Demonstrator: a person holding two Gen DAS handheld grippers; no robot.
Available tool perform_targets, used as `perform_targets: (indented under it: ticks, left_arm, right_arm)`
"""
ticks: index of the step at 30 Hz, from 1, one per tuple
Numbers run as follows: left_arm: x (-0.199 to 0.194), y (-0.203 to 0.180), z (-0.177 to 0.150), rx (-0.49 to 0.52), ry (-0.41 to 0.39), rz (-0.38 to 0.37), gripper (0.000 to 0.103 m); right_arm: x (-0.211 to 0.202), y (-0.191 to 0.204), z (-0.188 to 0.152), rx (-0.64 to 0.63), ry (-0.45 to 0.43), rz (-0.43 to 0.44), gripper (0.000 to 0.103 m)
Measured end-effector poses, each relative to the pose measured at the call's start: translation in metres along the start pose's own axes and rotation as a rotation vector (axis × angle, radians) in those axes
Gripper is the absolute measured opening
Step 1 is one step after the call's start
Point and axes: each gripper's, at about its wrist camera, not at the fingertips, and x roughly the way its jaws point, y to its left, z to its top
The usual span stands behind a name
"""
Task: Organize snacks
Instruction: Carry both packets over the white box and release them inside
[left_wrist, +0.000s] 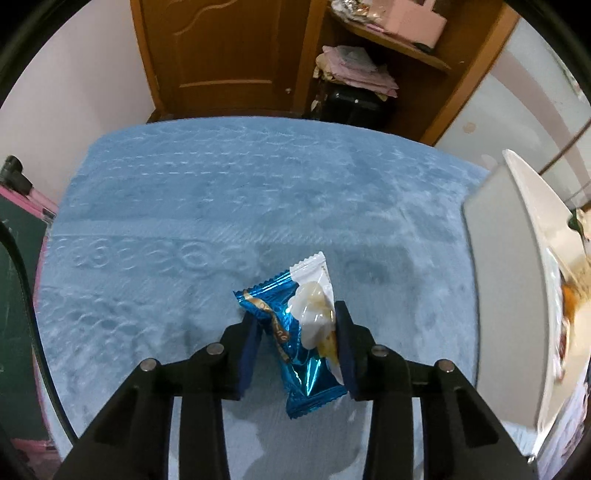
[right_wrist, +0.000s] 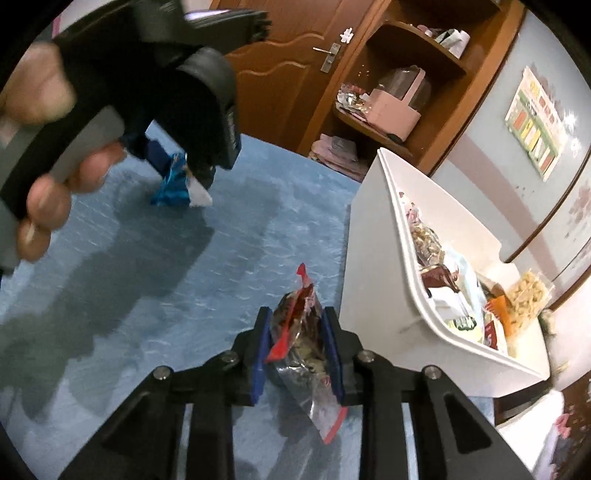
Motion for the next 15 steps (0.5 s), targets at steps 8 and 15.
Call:
perform_targets:
  ticks: [8,15]
  left_arm:
    - [-0.099,0.004,-0.035,0.054,-0.069,-0.02,0.036]
    - [-0.19,-0.016,-0.074,0.102,-0.153,-0.035,0.036]
  right_arm:
    - [-0.078,-0.005,0.002,0.056,-0.104,0.189,0.027]
    - [-0.16,-0.03,0.001,0.086,-0.244,0.258,0.027]
